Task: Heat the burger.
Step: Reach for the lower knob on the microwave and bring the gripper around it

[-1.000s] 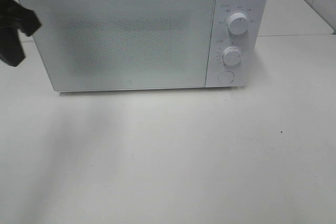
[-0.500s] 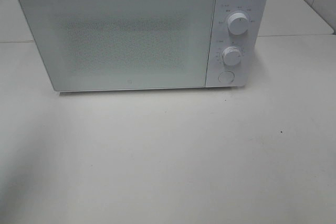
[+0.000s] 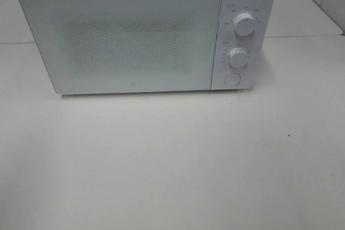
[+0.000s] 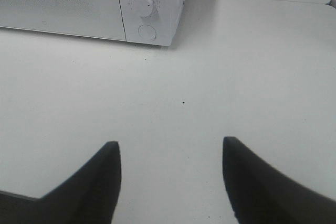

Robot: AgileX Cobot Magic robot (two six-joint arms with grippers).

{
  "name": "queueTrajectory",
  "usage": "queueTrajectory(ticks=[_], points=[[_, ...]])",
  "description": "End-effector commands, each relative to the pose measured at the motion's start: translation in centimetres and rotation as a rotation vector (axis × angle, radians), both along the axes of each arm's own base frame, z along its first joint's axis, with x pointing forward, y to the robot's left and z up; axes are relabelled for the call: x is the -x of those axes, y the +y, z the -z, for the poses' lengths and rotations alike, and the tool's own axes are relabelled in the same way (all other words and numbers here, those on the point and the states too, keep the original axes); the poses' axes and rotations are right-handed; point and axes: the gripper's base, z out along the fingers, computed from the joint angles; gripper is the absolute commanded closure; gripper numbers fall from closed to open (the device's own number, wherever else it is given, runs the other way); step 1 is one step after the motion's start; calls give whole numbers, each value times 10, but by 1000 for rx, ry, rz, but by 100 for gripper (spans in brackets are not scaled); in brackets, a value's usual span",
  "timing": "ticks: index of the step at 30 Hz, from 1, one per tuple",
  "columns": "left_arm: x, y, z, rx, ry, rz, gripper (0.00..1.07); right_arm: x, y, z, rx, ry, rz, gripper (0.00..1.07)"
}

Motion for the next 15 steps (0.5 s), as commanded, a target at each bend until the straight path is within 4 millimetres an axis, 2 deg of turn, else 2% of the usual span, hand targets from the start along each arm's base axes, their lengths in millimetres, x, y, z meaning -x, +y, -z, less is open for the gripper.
queueTrajectory(ticks=[1,2,4,5,6,7,12,15], points=[[19,5,4,3,-78,-10,106,3,-1,-1,-11,-39,7,52],[19,5,4,3,-78,-10,106,3,-1,-1,-11,-39,7,52],[37,9,4,7,-172,-16,106,3,-1,-1,-11,-39,7,52],[37,9,4,7,-172,-16,106,3,-1,-1,-11,-39,7,52],[47,12,5,4,-229,-25,106,3,-1,-1,-11,-39,7,52],[47,12,5,4,-229,-25,106,3,-1,-1,-11,-39,7,52],[73,18,10,18,-359,-34,106,3,-1,-1,-11,-39,7,52],[70,17,12,17,-328,-30,106,3,-1,-1,-11,-40,7,52]])
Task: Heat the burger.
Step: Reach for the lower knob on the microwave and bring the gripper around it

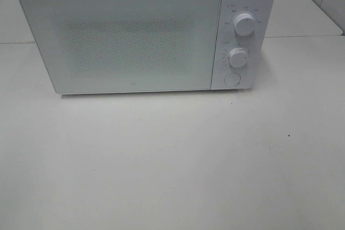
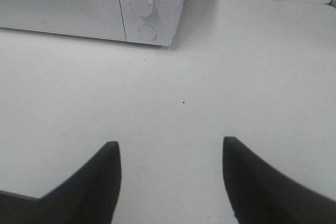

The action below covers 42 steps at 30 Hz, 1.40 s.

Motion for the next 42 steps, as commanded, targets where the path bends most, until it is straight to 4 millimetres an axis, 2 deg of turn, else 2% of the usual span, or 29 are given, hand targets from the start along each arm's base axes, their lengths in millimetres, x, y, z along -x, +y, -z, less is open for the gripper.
queueTrajectory(ticks=[1,6,10,42], points=[[4,0,5,-1,18,-2,106,3,-1,-1,-11,-40,7,52],[-8,-2,13,5,-18,-1,106,3,-1,-1,-13,-38,7,52],[-25,-5,28,18,-41,0,106,3,-1,-1,-13,-38,7,52],[-25,-5,28,13,-41,-1,106,3,-1,-1,-12,-43,7,52]])
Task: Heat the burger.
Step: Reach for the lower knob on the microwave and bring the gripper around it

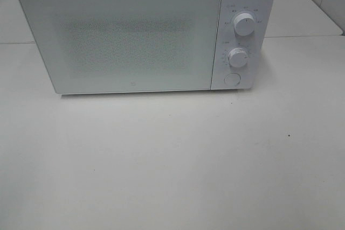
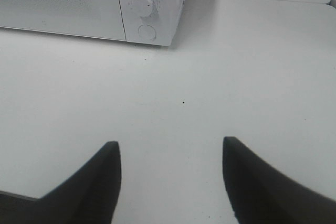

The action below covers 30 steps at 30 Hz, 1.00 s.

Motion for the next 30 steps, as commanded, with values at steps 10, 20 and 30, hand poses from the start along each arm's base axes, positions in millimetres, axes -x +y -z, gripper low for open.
queueTrajectory(ticks=[10,20,30], points=[[2,0,-1,8,-32,1,106,-19,3,-14,-4,-3,6,52],[2,0,-1,8,-32,1,106,-67,12,-23,7,4,1,52],[2,0,-1,8,-32,1,106,-111,21,-24,7,-14,-5,52]])
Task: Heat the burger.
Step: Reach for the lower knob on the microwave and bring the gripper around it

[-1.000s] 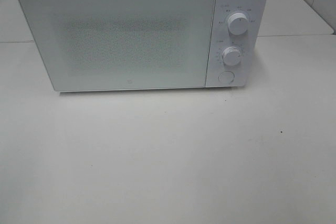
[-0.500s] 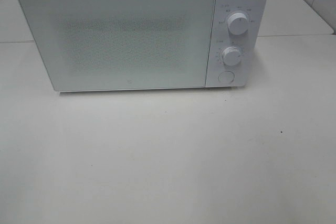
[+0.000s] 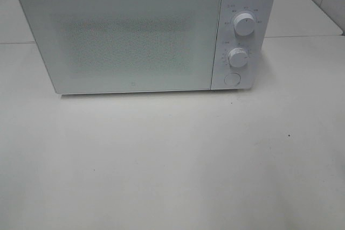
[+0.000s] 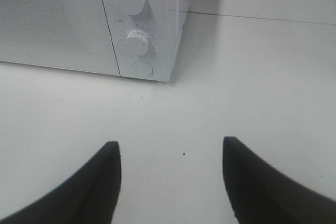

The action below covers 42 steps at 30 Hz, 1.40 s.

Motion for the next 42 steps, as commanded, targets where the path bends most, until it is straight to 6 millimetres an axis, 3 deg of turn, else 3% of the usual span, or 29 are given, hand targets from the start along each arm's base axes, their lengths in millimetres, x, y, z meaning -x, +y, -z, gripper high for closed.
queueTrajectory(ticks=[1,4,22,29,42], points=[[2,0,0,7,-31,1,106,-17,3,-5,-2,-46,0,52],[2,0,0,7,-31,1,106,-37,7,-2,-5,-60,-2,52],[2,0,0,7,-31,1,106,-111,22,27,-22,-111,-9,52],[2,0,0,7,-31,1,106,-143,28,51,-33,-137,-11,52],[2,0,0,7,-31,1,106,-178,35,91,-47,-185,-14,52]])
